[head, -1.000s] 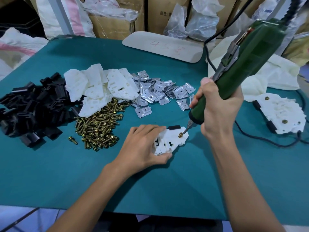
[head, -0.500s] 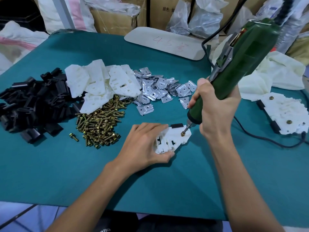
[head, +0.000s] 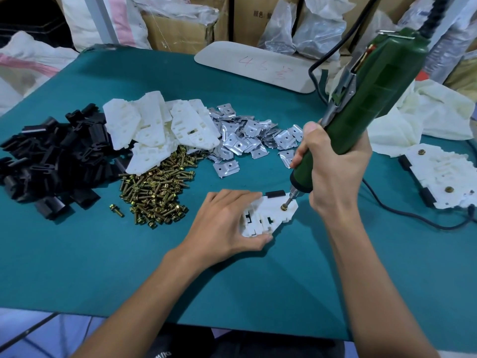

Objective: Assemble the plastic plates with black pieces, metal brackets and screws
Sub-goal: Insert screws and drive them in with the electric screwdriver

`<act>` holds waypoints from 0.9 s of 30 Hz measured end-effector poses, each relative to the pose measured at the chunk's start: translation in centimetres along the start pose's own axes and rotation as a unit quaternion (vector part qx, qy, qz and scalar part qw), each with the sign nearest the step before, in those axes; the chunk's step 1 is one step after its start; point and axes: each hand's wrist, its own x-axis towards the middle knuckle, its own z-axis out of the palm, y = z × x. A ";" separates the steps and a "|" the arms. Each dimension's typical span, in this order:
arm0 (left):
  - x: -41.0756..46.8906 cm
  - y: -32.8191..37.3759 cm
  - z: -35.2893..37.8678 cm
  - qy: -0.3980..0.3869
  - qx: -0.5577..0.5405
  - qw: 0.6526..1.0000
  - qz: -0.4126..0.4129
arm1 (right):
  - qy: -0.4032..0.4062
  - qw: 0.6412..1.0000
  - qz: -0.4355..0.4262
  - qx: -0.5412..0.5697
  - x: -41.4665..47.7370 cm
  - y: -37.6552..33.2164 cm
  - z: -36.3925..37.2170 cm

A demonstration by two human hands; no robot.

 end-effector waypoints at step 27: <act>-0.1 -0.2 -0.2 0.000 -0.009 1.000 -0.004 | -0.002 0.999 0.040 0.031 0.2 -0.8 -0.6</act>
